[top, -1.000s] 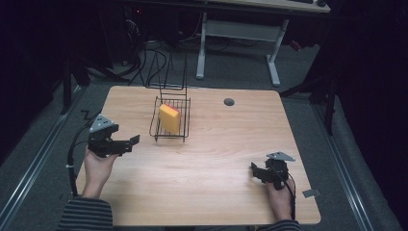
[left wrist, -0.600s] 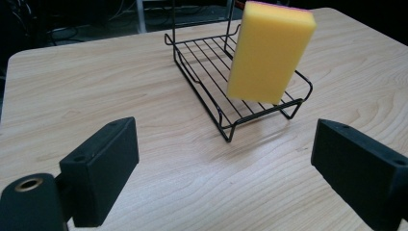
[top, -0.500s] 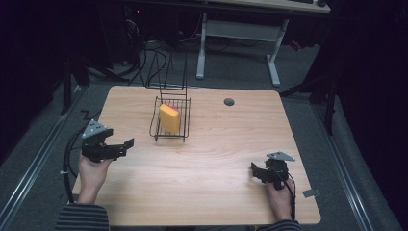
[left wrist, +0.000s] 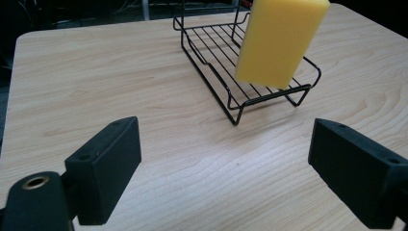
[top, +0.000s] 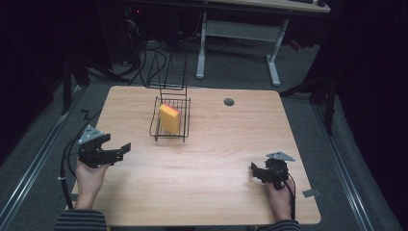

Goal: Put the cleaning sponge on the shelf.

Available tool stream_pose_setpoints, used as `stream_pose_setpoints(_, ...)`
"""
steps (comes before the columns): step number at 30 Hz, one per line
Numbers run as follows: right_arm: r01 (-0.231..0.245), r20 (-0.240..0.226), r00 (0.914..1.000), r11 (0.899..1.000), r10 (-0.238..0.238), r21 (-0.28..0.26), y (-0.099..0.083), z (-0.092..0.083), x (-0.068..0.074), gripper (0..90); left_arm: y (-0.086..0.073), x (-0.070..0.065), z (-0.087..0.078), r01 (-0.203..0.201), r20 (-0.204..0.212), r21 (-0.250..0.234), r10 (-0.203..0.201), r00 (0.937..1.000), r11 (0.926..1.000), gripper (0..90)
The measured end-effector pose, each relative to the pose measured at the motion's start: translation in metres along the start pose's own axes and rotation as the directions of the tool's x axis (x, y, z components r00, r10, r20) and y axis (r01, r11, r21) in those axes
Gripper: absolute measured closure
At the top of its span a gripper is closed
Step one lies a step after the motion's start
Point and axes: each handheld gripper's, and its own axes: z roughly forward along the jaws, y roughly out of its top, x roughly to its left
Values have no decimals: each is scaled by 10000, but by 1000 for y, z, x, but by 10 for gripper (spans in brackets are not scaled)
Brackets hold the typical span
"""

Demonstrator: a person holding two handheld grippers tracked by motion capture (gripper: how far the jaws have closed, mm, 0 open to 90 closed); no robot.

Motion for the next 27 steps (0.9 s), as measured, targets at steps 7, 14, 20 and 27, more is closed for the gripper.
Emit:
stream_pose_setpoints(7, 3, 0, 10000, 10000, -3, -1, 0, 0, 0, 214, -8, 0, 3, 59, 73, 128, -60, 10000, 9999, 132)
stream_pose_setpoints(14, 24, -1, 10000, 10000, -24, -6, 0, 0, 0, 214, -16, 0, 7, 171, 151, 228, -175, 9997, 9996, 139)
stream_pose_setpoints(20, -41, 0, 10000, 10000, 41, 10, 0, 0, 0, 214, -22, 1, 9, 259, 170, 311, -264, 9995, 9992, 141)
stream_pose_setpoints(27, -1, 1, 10000, 10000, 1, 0, 0, 0, 0, 214, -29, 1, 12, 363, 176, 413, -370, 9992, 9985, 142)
